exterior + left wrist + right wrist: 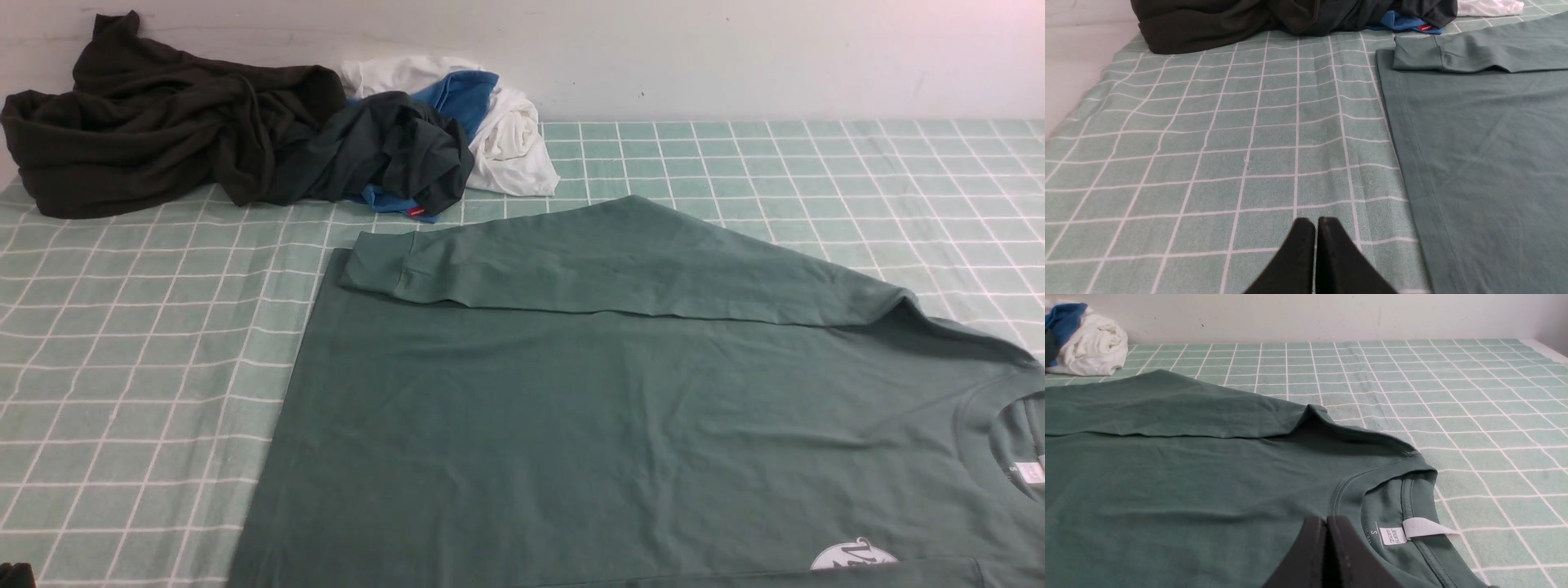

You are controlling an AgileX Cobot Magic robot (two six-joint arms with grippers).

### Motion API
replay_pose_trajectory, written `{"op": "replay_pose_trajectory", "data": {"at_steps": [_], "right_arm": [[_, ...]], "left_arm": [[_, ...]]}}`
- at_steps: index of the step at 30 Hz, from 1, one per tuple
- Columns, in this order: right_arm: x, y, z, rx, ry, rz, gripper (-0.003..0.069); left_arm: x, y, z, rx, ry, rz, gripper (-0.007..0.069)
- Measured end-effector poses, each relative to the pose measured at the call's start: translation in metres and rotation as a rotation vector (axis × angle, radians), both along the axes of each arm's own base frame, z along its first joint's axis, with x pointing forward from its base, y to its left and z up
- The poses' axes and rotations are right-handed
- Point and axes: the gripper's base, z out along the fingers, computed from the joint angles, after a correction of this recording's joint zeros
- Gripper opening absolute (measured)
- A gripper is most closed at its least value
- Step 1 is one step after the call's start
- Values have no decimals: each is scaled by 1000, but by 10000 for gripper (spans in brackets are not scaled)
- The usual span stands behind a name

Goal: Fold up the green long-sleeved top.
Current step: Use the left arm to clamp the cuff closest to it

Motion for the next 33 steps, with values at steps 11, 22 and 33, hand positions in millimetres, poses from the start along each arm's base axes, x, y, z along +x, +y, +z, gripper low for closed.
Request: {"op": "replay_pose_trajectory", "data": {"at_steps": [11,22,33], "right_arm": [[0,0,0,0,0,0,-14],[0,0,0,11,-1,1,-14],[0,1,0,63,-6,4,-14]], "left_arm": [[0,0,0,0,0,0,-3],[0,0,0,16,0,-1,-3],[0,1,0,-45,-14,25,-3]]}}
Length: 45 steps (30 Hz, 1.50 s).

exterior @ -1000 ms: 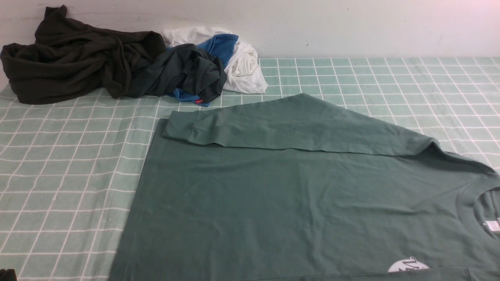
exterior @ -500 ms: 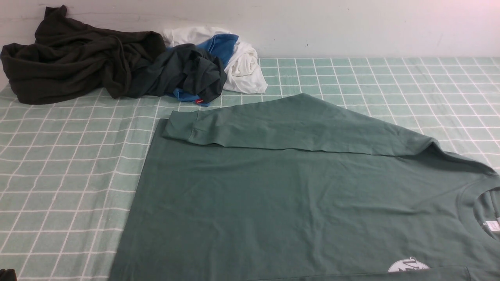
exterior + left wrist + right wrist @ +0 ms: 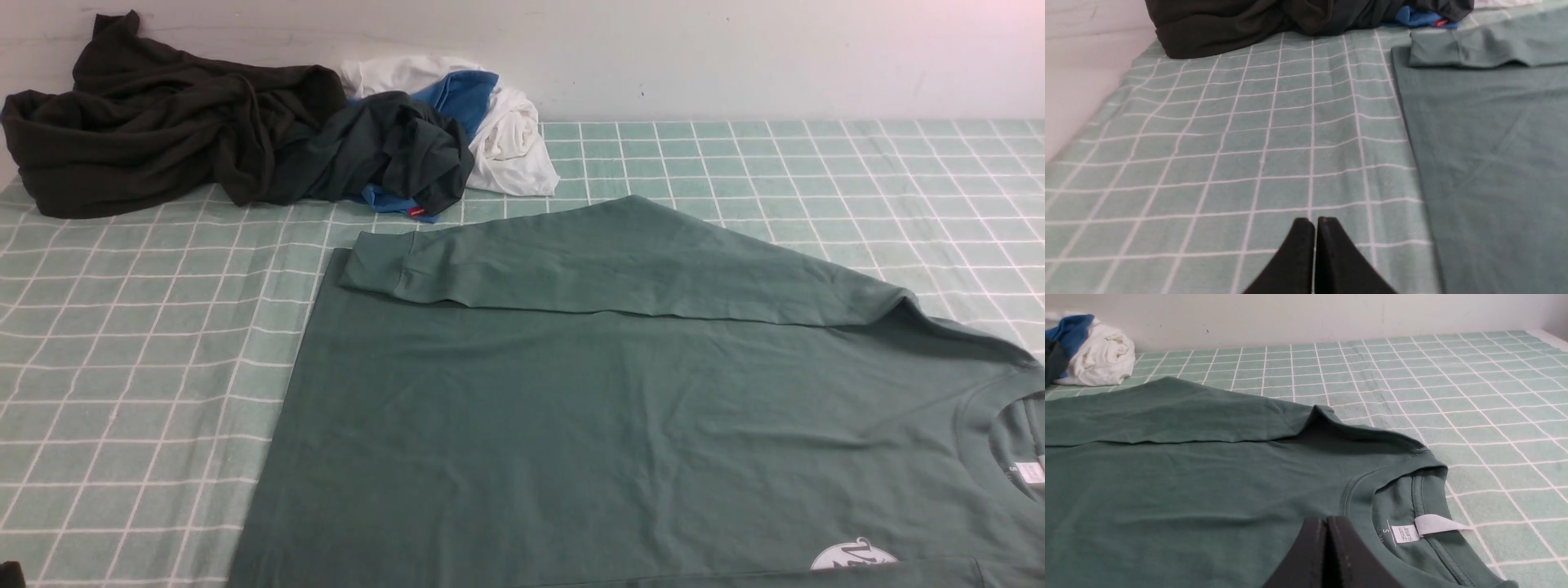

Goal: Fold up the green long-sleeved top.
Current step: Use the left arm to clamp the cuff closest to it

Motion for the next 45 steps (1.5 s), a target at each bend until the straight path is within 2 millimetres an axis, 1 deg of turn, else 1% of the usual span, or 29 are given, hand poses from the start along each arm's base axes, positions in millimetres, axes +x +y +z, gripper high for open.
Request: {"op": "replay_pose_trajectory", "data": {"at_steps": [2,6,8,9,10,12,13,14,15,16,17,19,22,24,26,29,31,32,33,34,35,36,37,38,40,41,43,44,45], "right_arm": [[0,1,0,41,-4,3,-14],[0,3,1,139,-22,9,-14],[1,5,2,243,-37,14,-14],[1,7,3,328,-49,17,-14],[1,8,4,393,-58,18,-14],[1,10,6,573,-80,22,-14],[1,10,7,591,-81,23,-14],[1,12,9,741,-99,27,-14],[1,12,9,755,-102,27,-14],[1,13,11,847,-115,28,-14],[1,13,12,894,-122,28,-14],[1,13,13,923,-131,28,-14],[2,9,16,895,-187,5,-14],[2,7,18,887,-214,-9,-14],[2,4,20,856,-246,-25,-14],[2,5,19,715,-226,-3,-14],[1,8,23,602,-204,32,-14],[1,8,24,600,-202,35,-14],[2,10,39,495,-195,64,-14],[3,10,38,487,-188,64,-14],[5,11,57,405,-181,83,-14],[12,11,71,332,-150,97,-14],[11,12,74,320,-153,106,-14],[17,13,83,273,-117,124,-14],[34,21,118,102,10,254,-14],[41,23,123,63,62,292,-14],[54,30,140,6,176,405,-14],[62,36,143,-1,279,492,-14],[67,40,145,-4,339,553,-14]], "left_arm": [[1,-3,1,-214,-22,16,-3],[1,-7,5,-517,-63,33,-3],[2,-9,8,-671,-85,40,-3],[2,-10,10,-760,-97,43,-3],[2,-10,11,-809,-106,44,-3],[2,-11,12,-864,-114,45,-3],[2,-11,12,-868,-114,45,-3],[2,-11,13,-894,-114,46,-3],[2,-11,13,-899,-114,46,-3],[2,-11,13,-912,-116,48,-3],[2,-11,13,-918,-118,48,-3],[2,-11,13,-926,-120,50,-3],[2,-10,15,-927,-137,52,-3],[2,-10,15,-905,-141,48,-3],[0,-12,26,-793,-142,9,-3],[-5,-14,60,-562,-163,-63,-3],[-4,-15,79,-403,-110,-85,-3],[-3,-15,81,-403,-100,-88,-3],[1,-14,99,-256,-2,-97,-3],[3,-14,98,-241,11,-93,-3],[11,-11,118,-136,103,-90,-3],[20,-8,129,-62,232,-81,-3],[19,-7,132,-50,235,-78,-3],[28,-5,140,-7,317,-68,-3],[47,3,164,104,535,-40,-3],[53,4,170,134,591,-47,-3],[67,1,180,200,680,-84,-3],[77,-6,180,233,738,-134,-3],[83,-13,177,260,771,-182,-3]]}}
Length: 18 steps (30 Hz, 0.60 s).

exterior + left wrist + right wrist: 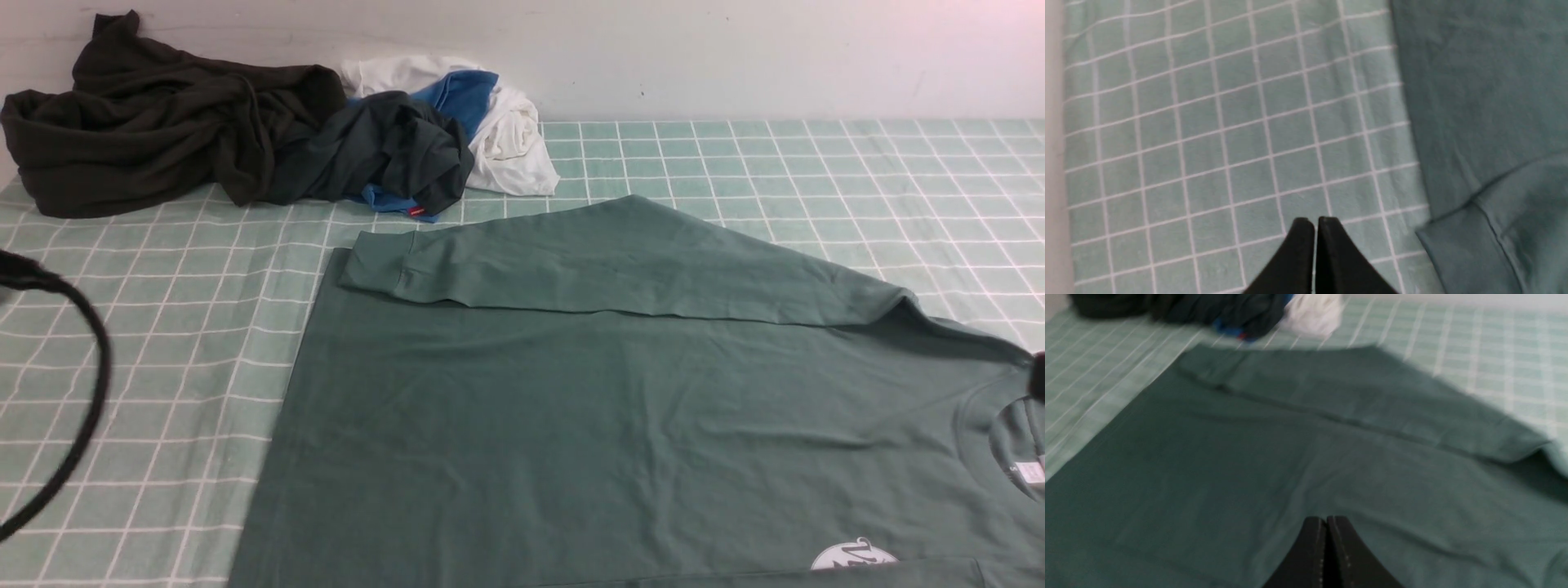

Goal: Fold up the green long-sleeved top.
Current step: Use the left arm to clamp the cuff closest to it

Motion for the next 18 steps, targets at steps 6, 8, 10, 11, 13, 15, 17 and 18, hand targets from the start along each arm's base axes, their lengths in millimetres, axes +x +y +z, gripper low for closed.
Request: {"op": "replay_pose_trajectory", "data": {"at_steps": [6,8,10,11,13,15,17,18], "right_arm": [[9,24,-15,-127,348,273,-14],[10,27,-29,-219,477,308,-14],[10,29,-35,-297,527,307,-14],[10,29,-37,-322,539,295,-14],[10,28,-38,-361,545,283,-14],[10,27,-39,-394,545,274,-14],[10,27,-39,-406,546,265,-14],[10,27,-39,-405,546,264,-14]], "left_arm": [[22,-47,-43,29,252,-255,26],[25,-58,-64,31,352,-295,59],[29,-68,-87,13,443,-319,101],[32,-71,-98,7,473,-330,129],[35,-75,-109,-6,492,-342,164],[41,-80,-124,-12,520,-358,221],[50,-85,-135,-15,525,-372,292],[52,-86,-138,-15,523,-373,300]]}}
